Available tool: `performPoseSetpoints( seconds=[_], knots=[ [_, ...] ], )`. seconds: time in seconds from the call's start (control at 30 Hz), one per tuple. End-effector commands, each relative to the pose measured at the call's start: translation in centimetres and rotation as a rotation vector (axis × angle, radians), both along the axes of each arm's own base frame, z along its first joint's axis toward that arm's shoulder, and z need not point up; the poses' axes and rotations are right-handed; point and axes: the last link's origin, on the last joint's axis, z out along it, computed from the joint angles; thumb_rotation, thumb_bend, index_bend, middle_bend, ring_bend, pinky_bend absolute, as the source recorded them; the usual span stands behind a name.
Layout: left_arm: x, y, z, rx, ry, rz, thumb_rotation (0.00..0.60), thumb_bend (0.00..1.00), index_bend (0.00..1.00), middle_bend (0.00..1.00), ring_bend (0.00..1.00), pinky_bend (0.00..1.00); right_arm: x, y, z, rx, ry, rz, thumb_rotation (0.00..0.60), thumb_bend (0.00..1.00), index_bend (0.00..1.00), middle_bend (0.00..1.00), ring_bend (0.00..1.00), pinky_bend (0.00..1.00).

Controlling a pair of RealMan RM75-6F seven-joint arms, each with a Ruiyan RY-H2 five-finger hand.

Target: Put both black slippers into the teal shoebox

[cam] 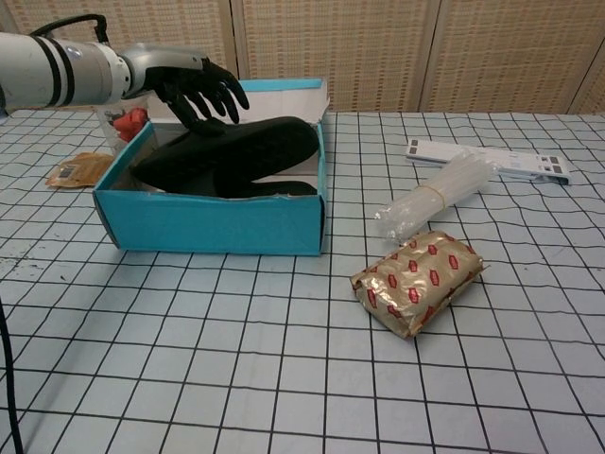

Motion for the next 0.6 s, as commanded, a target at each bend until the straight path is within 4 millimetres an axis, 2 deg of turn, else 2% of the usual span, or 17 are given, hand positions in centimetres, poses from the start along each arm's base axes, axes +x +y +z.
performPoseSetpoints(
  seconds=[0.03,0.23,0.47,0.6],
  knots=[
    [-0.9,-1.4,-1.9,0.089,-0.014,-0.057,0.6,0.37,0.39,0.41,0.32,0.34,0.0,0.0,-0.2,0.01,0.003,0.0,0.6,0.15,0.0,0.0,0.0,0.0],
    [-1.1,-1.3,-3.0,0.151,-0.005,-0.089,0.6,0.38,0.48,0.49,0.39,0.41,0.0,0.1,-0.2,0.019,0.003,0.0,0.6,0.14,0.0,0.0,0.0,0.0],
    [-1.7,-1.1,-4.0,0.114,0.008,-0.068,0.6,0.37,0.48,0.48,0.4,0.41,0.0,0.0,-0.1,0.019,-0.002,-0.003,0.6,0.15,0.0,0.0,0.0,0.0],
    [-1.8,-0.7,-4.1,0.121,0.0,-0.05,0.6,0.39,0.52,0.53,0.43,0.45,0.0,0.0,-0.2,0.029,-0.003,-0.004,0.6,0.15,0.0,0.0,0.0,0.0]
  ],
)
